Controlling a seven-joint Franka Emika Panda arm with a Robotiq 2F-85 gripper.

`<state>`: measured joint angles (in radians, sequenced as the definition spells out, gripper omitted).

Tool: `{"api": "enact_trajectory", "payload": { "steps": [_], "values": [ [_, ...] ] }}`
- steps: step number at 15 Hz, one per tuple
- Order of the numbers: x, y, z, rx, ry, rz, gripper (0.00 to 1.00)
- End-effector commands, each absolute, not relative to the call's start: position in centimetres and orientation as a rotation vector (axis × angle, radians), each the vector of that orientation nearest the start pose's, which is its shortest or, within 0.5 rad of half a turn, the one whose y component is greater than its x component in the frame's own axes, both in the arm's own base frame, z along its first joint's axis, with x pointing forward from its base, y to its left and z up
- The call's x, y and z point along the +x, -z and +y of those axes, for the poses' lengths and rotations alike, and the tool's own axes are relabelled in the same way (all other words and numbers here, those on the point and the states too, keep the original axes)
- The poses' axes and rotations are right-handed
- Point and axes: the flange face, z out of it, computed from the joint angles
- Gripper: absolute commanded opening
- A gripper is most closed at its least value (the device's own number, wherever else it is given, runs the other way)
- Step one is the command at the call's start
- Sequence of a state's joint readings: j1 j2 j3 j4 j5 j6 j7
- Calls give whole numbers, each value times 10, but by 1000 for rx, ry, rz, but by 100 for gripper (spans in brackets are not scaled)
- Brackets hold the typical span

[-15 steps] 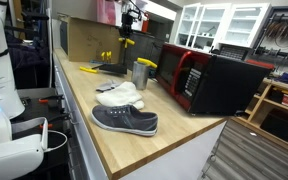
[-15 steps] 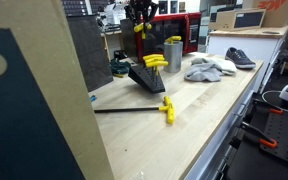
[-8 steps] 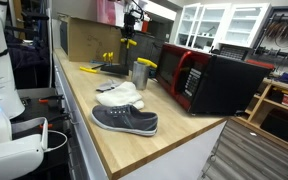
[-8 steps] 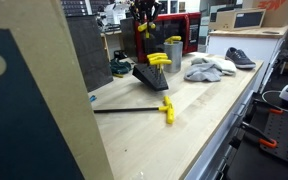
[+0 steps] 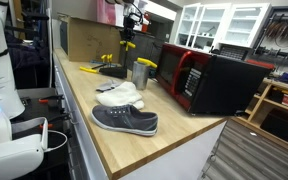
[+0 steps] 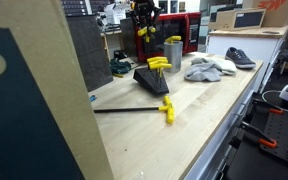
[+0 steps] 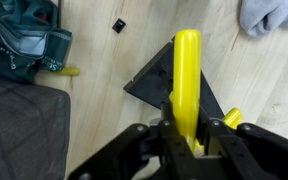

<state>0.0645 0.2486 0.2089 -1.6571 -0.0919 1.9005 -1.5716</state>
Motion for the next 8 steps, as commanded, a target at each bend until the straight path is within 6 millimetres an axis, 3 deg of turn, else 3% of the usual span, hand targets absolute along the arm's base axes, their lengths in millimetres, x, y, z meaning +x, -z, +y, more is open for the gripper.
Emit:
{"api": "enact_trajectory", "payload": {
  "steps": [1, 4, 8],
  "values": [
    [620, -474, 154, 1760, 54, 2520, 6],
    [624, -478, 159, 1583, 92, 2574, 6],
    [629, -490, 177, 1481, 45, 2576, 6]
  ]
}}
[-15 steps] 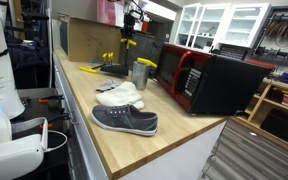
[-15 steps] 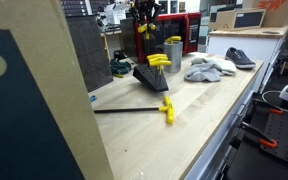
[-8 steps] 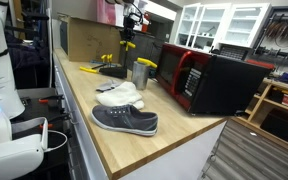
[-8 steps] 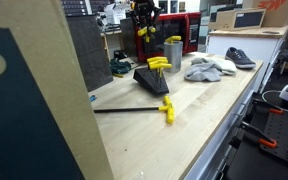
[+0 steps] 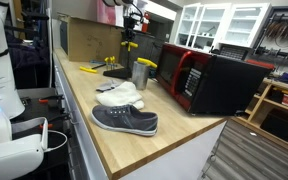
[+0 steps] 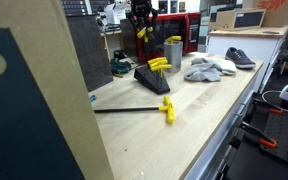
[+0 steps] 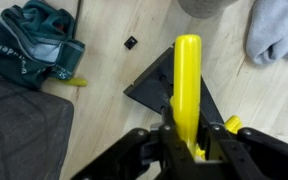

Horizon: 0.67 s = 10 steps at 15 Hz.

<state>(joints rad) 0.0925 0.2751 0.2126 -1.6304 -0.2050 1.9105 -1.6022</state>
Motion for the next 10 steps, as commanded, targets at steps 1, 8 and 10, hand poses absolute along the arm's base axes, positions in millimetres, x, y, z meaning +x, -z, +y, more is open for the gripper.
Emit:
{"api": "enact_trajectory", "payload": {
  "steps": [1, 8, 10],
  "values": [
    [630, -494, 183, 1465, 26, 2572, 6],
    [628, -493, 205, 1364, -115, 2595, 6],
    [629, -496, 199, 1351, -141, 2596, 6]
  ]
}}
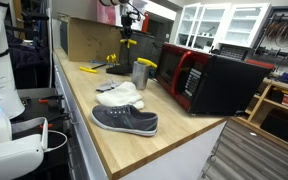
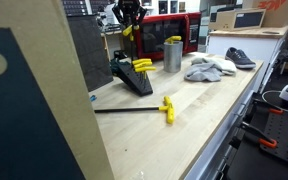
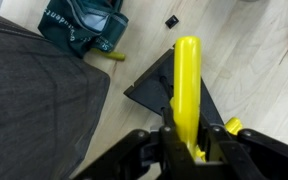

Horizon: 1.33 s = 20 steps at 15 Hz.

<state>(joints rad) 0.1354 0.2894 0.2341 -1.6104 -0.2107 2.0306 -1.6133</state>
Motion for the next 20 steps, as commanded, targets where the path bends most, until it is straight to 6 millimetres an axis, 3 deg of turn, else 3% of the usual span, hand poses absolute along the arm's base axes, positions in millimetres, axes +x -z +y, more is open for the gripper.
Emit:
{"api": "enact_trajectory", "payload": {
  "steps": [1, 5, 11, 20],
  "values": [
    [630, -498, 197, 1346, -155, 2593, 6],
    [629, -503, 195, 1361, -201, 2578, 6],
    [610, -501, 211, 1386, -289, 2608, 6],
    [577, -499, 202, 1494, -362, 2696, 6]
  ]
}}
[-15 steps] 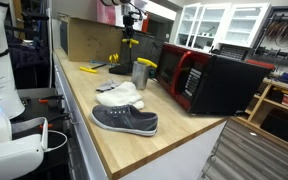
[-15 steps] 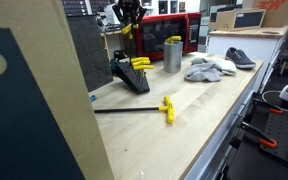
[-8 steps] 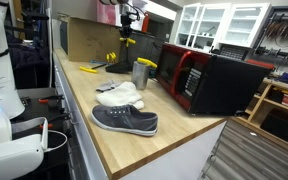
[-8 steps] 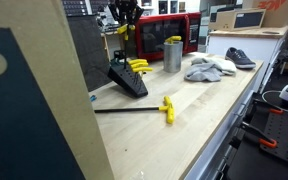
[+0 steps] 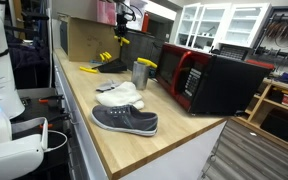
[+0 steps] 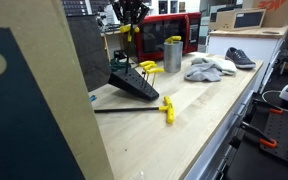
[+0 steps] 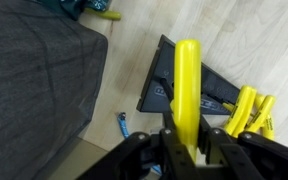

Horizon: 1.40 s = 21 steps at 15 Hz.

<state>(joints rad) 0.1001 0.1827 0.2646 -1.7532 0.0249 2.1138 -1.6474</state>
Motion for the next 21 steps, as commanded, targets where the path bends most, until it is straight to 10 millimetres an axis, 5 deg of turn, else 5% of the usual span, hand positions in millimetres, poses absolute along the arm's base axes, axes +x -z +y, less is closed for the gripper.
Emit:
{"api": "enact_trajectory", "payload": {
  "steps": [1, 12, 21],
  "values": [
    [574, -497, 200, 1513, -365, 2703, 6],
    [561, -483, 187, 1626, -266, 2806, 6],
    [575, -537, 208, 1477, 113, 2761, 6]
  ]
}}
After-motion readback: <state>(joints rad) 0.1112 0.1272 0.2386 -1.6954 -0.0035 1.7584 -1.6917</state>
